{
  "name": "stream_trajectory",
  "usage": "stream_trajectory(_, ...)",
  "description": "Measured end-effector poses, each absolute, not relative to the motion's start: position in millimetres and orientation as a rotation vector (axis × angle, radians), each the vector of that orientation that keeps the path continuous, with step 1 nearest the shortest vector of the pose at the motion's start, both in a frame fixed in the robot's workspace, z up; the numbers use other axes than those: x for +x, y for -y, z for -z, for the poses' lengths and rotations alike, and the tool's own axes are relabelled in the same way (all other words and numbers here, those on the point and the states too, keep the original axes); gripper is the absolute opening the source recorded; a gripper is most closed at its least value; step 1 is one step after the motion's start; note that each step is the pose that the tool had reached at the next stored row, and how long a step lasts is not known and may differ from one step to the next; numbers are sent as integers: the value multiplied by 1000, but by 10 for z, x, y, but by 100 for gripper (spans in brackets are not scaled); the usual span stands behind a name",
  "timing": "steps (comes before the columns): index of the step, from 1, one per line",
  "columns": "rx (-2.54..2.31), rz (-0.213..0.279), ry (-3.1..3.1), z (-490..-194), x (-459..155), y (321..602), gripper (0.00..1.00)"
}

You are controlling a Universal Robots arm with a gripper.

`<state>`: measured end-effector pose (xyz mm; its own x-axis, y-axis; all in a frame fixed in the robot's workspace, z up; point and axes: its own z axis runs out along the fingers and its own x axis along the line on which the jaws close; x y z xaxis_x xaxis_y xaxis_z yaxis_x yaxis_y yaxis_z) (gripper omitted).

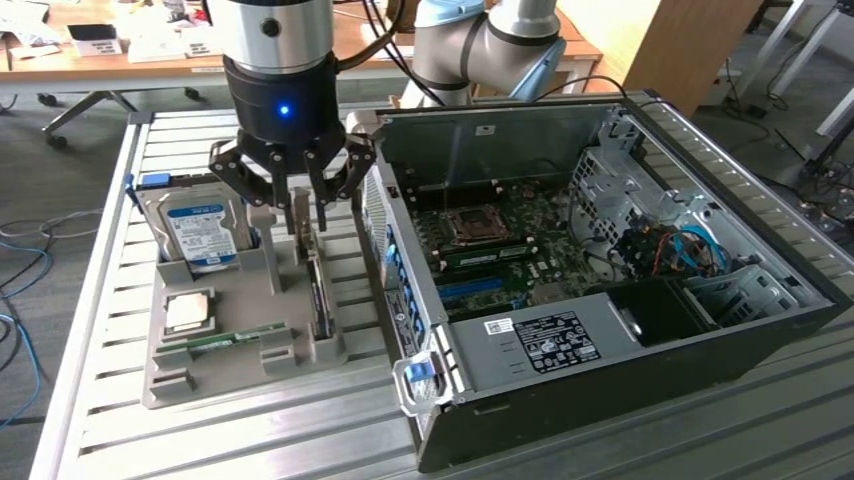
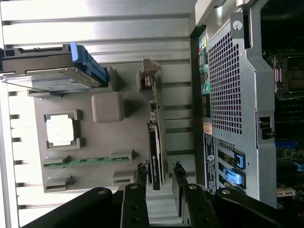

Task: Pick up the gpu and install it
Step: 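Pick up the gpu and move the gpu toward the slot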

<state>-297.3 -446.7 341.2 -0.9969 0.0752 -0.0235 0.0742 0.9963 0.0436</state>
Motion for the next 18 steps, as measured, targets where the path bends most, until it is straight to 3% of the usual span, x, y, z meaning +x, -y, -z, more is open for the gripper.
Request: stream_trajectory(18,117,-66,-3114,-3320,-2973,4467,36)
